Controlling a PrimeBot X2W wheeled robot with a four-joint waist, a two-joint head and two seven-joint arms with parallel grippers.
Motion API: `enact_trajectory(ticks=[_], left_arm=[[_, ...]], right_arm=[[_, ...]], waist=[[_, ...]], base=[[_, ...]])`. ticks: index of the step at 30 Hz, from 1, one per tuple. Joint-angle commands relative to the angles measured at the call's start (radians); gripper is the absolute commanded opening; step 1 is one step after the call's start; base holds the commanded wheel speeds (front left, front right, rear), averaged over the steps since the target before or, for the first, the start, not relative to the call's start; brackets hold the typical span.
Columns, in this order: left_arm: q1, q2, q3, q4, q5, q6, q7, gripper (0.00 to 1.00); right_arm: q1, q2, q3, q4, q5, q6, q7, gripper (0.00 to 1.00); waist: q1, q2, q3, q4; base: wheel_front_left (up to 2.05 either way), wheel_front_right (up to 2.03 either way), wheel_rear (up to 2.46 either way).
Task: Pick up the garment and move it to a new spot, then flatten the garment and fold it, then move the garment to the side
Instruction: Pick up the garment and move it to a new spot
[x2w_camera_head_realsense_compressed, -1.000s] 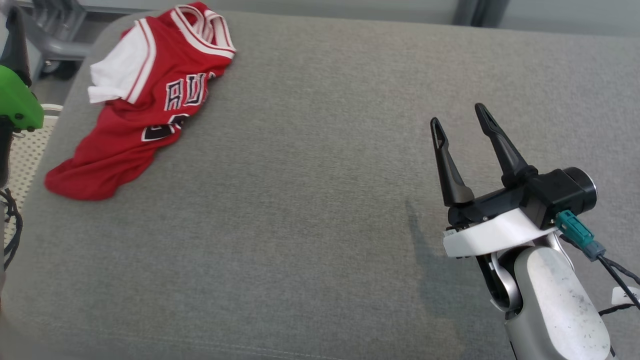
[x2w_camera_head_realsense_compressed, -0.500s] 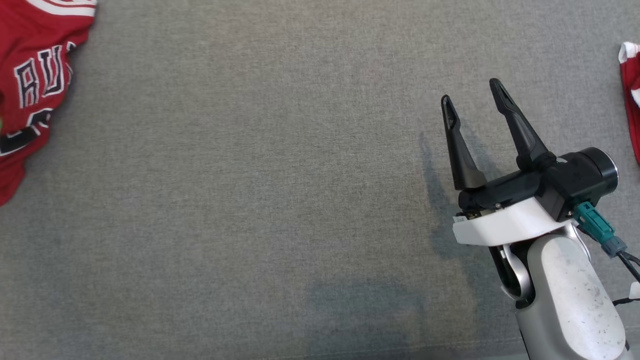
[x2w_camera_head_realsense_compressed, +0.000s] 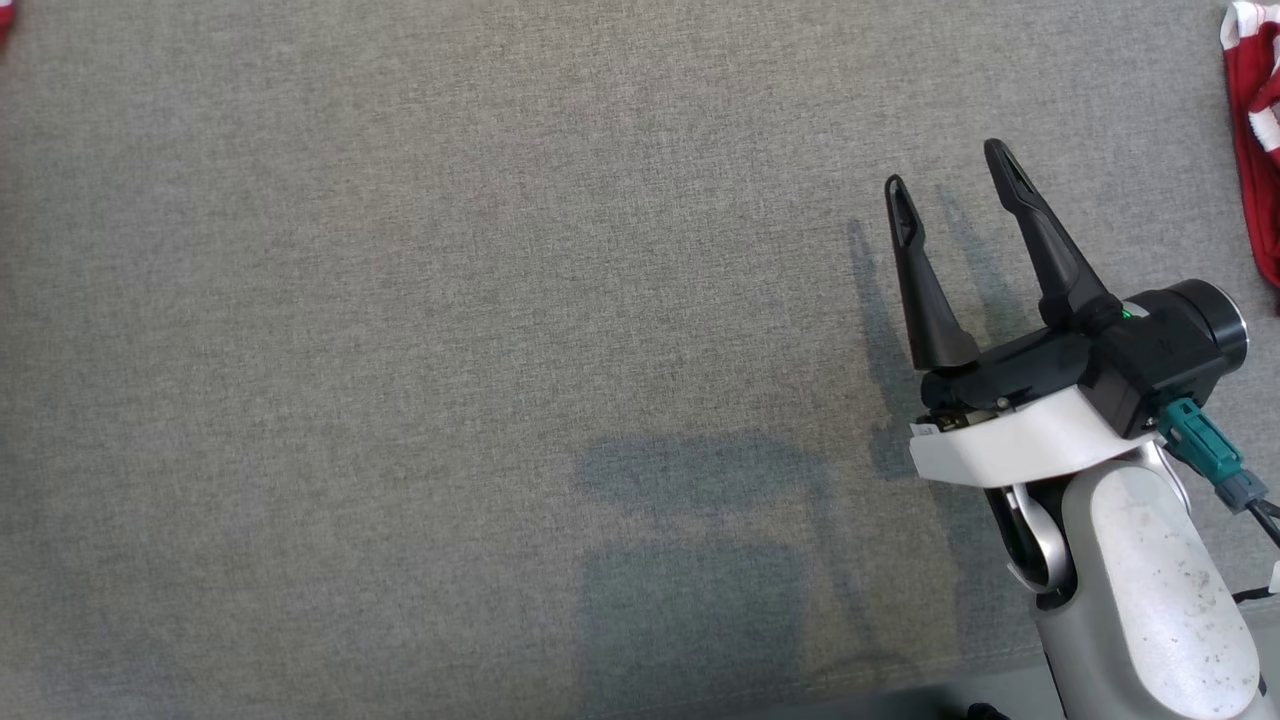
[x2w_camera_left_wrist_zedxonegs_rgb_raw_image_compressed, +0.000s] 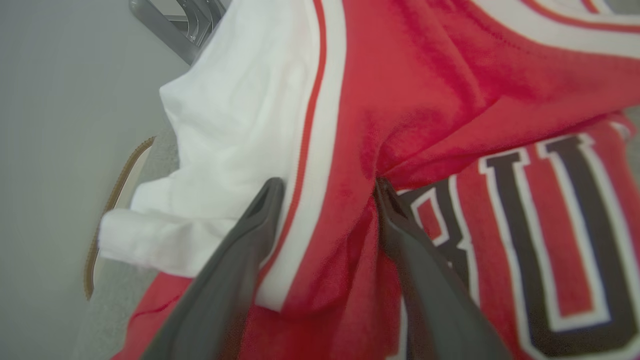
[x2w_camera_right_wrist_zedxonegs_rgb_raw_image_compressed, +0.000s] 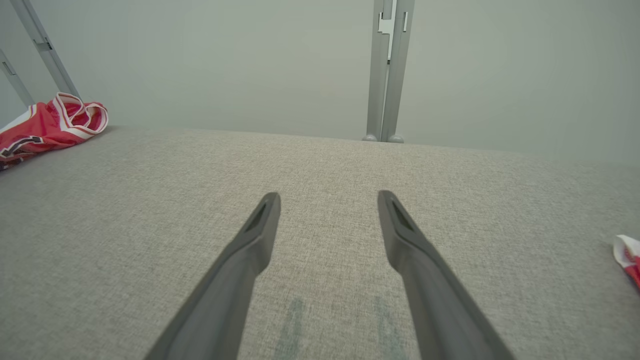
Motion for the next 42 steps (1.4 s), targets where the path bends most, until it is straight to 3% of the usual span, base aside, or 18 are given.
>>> enact_trajectory(ticks=[1,2,9,19,29,42], left_arm=[[0.001,0.009,0.004,0.018,-0.002,0.002,-0.006,0.31],[-0.002,0.008,0.004,0.02,-0.003,-0.002,-0.014,0.0],[-0.037,0.015,-0.006,0.001,0.006,-0.017,-0.079,0.0],[-0.089,0.025,-0.059,-0.016,0.04,-0.064,-0.142,0.0],[-0.13,-0.078,-0.154,-0.088,0.045,-0.124,-0.148,0.0],[-0.005,-0.259,-0.337,-0.322,-0.056,-0.141,-0.146,0.0]], right_arm=[[-0.01,-0.004,0.0,-0.006,-0.005,0.0,-0.004,1.0],[-0.01,-0.004,-0.001,-0.004,-0.005,0.0,-0.006,1.0],[0.003,0.005,-0.001,0.026,0.002,0.0,-0.025,1.0],[0.053,0.02,-0.015,0.095,0.017,0.0,-0.054,1.0],[0.135,0.027,-0.075,0.138,0.029,0.0,-0.07,1.0],[0.22,0.028,-0.114,0.144,0.06,0.0,-0.078,1.0]], waist=[[-0.0001,0.0,0.003,-0.004],[-0.0001,0.0,0.0,-0.004],[-0.0001,0.0,-0.066,0.002],[-0.0001,0.0,-0.244,0.001],[-0.0001,0.0,-0.424,-0.001],[-0.0001,0.0,-0.528,-0.015]], base=[[0.0,0.0,0.0],[0.0,0.0,0.0],[0.0,0.0,0.0],[0.0,0.0,0.0],[0.0,0.0,0.0],[0.0,0.0,0.0]])
